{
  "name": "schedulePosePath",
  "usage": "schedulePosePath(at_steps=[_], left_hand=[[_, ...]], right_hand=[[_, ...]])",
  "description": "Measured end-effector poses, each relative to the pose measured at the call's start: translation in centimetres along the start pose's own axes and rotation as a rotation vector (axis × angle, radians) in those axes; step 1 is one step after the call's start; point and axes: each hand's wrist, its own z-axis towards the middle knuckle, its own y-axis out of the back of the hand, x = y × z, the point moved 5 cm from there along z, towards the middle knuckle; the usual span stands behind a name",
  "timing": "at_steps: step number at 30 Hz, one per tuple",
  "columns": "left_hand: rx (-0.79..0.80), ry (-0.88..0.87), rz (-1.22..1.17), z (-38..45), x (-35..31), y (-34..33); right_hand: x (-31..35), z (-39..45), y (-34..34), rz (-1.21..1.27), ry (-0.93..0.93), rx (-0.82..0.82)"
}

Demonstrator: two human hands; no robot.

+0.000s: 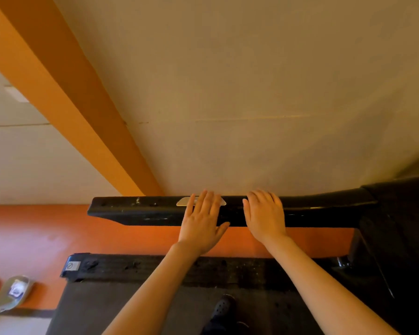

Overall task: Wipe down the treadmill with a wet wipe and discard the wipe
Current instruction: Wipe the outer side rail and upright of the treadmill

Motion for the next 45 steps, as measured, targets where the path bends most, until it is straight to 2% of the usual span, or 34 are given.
schedulePosePath(at_steps=[3, 7, 9, 12, 16, 24, 27, 31, 34, 39, 45], left_hand=[[-0.027, 0.022, 0.003, -0.6, 0.2, 0.0], [-0.006, 0.203, 0.025, -2.2, 5.0, 0.0], [0.031, 0.240, 0.030, -2.5, 6.4, 0.3], [0.065, 0.176, -0.004, -1.9, 4.6, 0.6], [0.027, 0.068, -0.089, -1.9, 2.0, 0.6], [0.015, 0.235, -0.027, -4.1, 9.2, -0.2], [0.028, 0.174, -0.066, -3.2, 8.5, -0.3], [0.011, 0.022, -0.080, -3.1, 7.9, -0.4], [-0.044, 0.069, -0.051, -4.2, 10.7, -0.6], [-0.063, 0.186, -0.055, -6.1, 15.2, -1.0], [-0.081, 0.022, -0.119, -5.2, 13.8, -0.9]], right_hand=[[2.7, 0.2, -0.7, 0.037, 0.025, 0.041], [2.6, -0.3, -1.0, 0.064, 0.024, 0.015], [2.5, -0.4, -1.0, 0.065, 0.036, 0.008], [2.6, -0.5, -1.0, 0.063, 0.029, -0.005], [2.7, -0.6, -0.8, 0.068, 0.030, -0.032], [3.0, -0.7, -1.0, 0.046, -0.037, -0.067], [4.2, -0.1, -1.0, 0.054, -0.078, -0.026], [8.9, 1.2, -2.1, 0.056, 0.011, 0.045], [12.1, 1.7, -3.0, 0.071, 0.036, 0.063], [14.3, 1.1, -3.3, 0.056, 0.040, 0.009], [14.2, 0.9, -3.7, 0.050, 0.026, -0.077]])
